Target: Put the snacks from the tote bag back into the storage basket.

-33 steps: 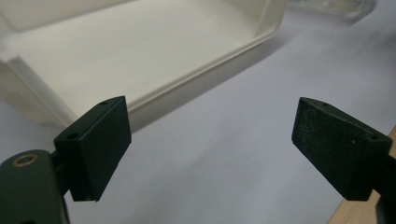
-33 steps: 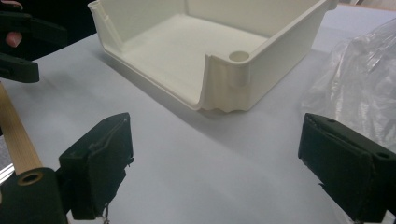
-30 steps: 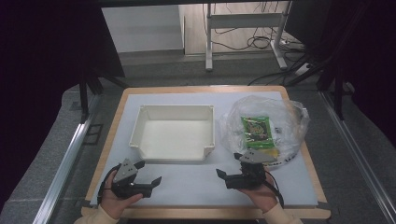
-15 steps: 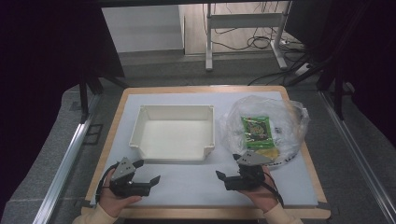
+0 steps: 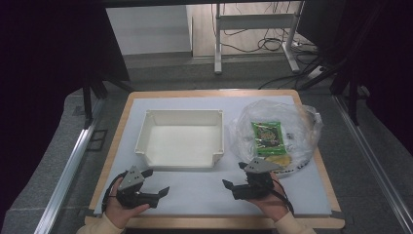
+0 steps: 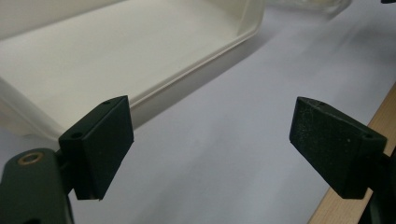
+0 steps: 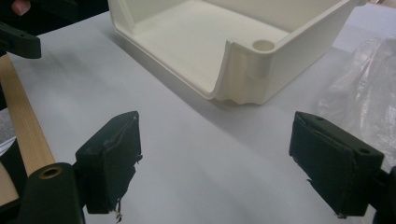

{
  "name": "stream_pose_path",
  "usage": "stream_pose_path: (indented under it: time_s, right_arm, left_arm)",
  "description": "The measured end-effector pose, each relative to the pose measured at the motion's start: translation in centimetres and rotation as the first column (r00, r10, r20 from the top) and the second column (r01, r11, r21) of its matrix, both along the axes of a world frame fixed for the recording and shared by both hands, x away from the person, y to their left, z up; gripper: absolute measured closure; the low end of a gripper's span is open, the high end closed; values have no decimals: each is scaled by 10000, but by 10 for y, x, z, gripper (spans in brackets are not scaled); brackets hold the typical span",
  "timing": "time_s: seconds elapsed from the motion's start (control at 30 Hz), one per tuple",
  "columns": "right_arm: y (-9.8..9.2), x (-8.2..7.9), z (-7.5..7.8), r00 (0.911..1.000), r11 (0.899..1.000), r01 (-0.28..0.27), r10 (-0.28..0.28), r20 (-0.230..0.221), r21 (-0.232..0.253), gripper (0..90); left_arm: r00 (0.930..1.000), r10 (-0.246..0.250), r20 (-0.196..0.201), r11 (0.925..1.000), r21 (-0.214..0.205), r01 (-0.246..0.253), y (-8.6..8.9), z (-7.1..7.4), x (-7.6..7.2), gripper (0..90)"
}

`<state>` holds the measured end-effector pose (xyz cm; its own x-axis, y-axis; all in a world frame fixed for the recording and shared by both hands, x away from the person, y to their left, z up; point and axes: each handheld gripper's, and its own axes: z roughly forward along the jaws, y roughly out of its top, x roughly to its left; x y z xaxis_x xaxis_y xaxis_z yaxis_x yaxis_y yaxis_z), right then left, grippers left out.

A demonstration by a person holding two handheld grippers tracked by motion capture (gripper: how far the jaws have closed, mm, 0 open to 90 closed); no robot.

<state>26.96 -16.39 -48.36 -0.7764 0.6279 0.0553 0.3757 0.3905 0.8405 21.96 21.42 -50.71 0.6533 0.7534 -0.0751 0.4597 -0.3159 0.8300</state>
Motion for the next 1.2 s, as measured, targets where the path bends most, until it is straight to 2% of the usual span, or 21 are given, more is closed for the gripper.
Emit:
stream_pose_path:
  time_s: [0.1,0.23,0.47,0.77,1.2]
  right_arm:
    - [-2,2,0,9999,10000,66,-66,-156,29,172]
    - [-3,2,2,9998,9999,105,-105,-151,-32,180]
    - [-2,3,3,9998,9999,-10,7,-195,-123,179]
    - [-22,8,23,9997,9999,103,-101,-209,95,182]
    - [-41,17,37,9986,9987,472,-467,-261,175,199]
  left_arm:
    - [9999,53,-151,9999,106,-52,2,-1,2,139]
    - [9998,-6,-215,9999,144,9,1,-1,3,141]
    - [9998,-24,-189,9999,110,26,3,0,3,144]
    - [9997,-40,-252,9997,258,47,1,-1,3,144]
    - [9997,-20,-256,9991,419,31,1,1,8,144]
